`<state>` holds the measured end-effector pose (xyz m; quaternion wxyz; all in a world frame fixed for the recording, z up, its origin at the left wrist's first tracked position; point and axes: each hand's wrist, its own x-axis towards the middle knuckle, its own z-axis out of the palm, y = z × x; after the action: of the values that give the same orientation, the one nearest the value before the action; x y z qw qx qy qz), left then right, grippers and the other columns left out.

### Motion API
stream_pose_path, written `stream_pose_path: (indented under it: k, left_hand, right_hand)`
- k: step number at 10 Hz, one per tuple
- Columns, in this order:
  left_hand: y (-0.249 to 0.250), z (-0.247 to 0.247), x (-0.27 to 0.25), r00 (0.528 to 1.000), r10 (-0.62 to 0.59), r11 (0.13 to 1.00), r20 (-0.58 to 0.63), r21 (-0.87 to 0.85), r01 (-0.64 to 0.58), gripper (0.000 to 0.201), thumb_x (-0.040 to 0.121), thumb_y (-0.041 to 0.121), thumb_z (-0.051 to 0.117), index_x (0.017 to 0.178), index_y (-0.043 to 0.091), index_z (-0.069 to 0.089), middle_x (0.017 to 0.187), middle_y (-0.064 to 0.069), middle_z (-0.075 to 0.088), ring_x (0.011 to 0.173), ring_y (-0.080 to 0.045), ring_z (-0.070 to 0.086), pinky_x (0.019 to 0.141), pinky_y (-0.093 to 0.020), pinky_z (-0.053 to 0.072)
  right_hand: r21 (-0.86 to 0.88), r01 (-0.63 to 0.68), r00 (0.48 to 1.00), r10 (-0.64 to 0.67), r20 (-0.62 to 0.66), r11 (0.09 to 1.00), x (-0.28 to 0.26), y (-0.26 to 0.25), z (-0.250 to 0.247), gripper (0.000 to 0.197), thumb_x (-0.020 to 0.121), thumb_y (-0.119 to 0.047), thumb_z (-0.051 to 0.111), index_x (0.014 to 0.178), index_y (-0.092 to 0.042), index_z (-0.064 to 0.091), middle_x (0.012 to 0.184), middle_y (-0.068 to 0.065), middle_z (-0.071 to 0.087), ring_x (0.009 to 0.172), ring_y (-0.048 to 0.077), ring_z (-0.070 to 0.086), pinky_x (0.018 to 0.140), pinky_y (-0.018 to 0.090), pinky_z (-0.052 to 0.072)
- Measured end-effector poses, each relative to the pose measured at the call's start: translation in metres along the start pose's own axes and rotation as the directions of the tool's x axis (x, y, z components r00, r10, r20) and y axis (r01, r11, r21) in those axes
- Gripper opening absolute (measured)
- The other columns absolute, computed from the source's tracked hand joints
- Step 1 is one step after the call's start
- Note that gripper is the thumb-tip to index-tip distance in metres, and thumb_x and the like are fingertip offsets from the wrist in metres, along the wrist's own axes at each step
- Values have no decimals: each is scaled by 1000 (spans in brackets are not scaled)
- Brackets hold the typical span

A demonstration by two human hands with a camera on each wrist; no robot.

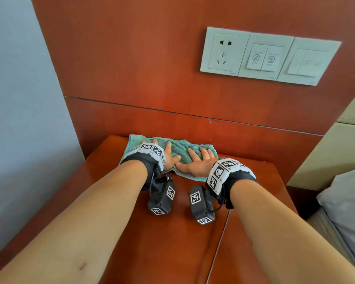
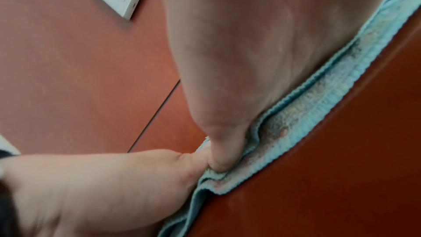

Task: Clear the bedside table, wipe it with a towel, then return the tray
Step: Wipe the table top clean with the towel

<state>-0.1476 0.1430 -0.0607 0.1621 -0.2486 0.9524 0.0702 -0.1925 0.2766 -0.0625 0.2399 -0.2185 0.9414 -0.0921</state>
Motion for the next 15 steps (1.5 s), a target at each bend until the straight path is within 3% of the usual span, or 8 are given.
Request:
stream_pose_path:
  k: [2, 3, 4, 8, 11, 13, 14, 15]
  left_hand:
    - [73, 9, -17, 1000, 5, 1000, 29, 13, -5, 70, 95, 64, 19, 153, 36, -8, 161, -9, -16, 144, -46, -14, 116, -60, 0]
    - [101, 18, -17, 997, 83, 996, 4, -20, -83, 69, 94, 66, 20, 152, 39, -6, 161, -8, -15, 144, -46, -15, 115, -64, 2]
    - [129, 27, -16, 994, 109, 994, 2, -21, -109, 68, 92, 67, 19, 151, 42, -5, 162, -7, -13, 145, -44, -15, 113, -65, 3]
    - [174, 43, -19, 994, 97, 992, -42, -74, -100, 66, 90, 68, 19, 150, 47, 0, 162, 0, -9, 146, -40, -17, 112, -66, 2]
    - [163, 57, -72, 989, 150, 984, -9, -93, -150, 64, 92, 66, 20, 149, 48, -3, 161, 4, -16, 145, -37, -23, 114, -64, -2]
    - [141, 71, -131, 980, 201, 979, 0, -45, -200, 62, 92, 67, 17, 148, 49, -4, 161, 5, -17, 146, -34, -22, 108, -68, -9]
    - [130, 81, -159, 976, 217, 975, -7, -47, -217, 62, 93, 65, 18, 148, 49, -3, 161, 5, -17, 146, -34, -23, 109, -68, -9]
    - [120, 90, -181, 972, 236, 971, -9, -44, -236, 62, 93, 65, 18, 149, 49, -3, 161, 4, -17, 146, -34, -23, 109, -68, -9]
  right_hand:
    - [207, -133, 991, 134, 11, 969, -18, 69, -13, 100, 70, -84, 42, 154, -36, 16, 164, 3, -3, 150, 25, -9, 121, 49, -4]
    - [314, -187, 982, 180, 50, 931, -28, 98, -23, 124, 41, -91, 42, 152, -37, 25, 164, 1, 6, 151, 20, -6, 121, 48, -3]
    - [255, -215, 976, 215, 29, 943, -36, 128, -30, 103, 66, -86, 47, 153, -37, 21, 164, 0, 2, 151, 19, -9, 121, 48, -4]
    - [189, -233, 969, 244, -33, 954, -54, 170, -36, 96, 77, -79, 48, 154, -39, 6, 163, -4, -11, 150, 25, -15, 118, 48, -8]
    - [308, -282, 955, 296, 3, 909, -99, 170, -7, 103, 70, -80, 54, 153, -40, 9, 162, -8, -16, 150, 29, -10, 118, 49, -4]
    - [376, -304, 951, 302, 65, 875, -141, 166, 25, 136, 31, -94, 57, 150, -49, 9, 161, -13, -16, 150, 27, -11, 120, 51, -2]
    - [344, -297, 952, 305, 33, 890, -167, 161, 39, 131, 39, -91, 56, 152, -45, 6, 161, -9, -18, 150, 27, -11, 121, 50, -1]
    - [319, -328, 940, 340, 20, 889, -193, 155, 51, 135, 33, -92, 53, 151, -46, 7, 160, -10, -20, 150, 27, -11, 120, 50, -1]
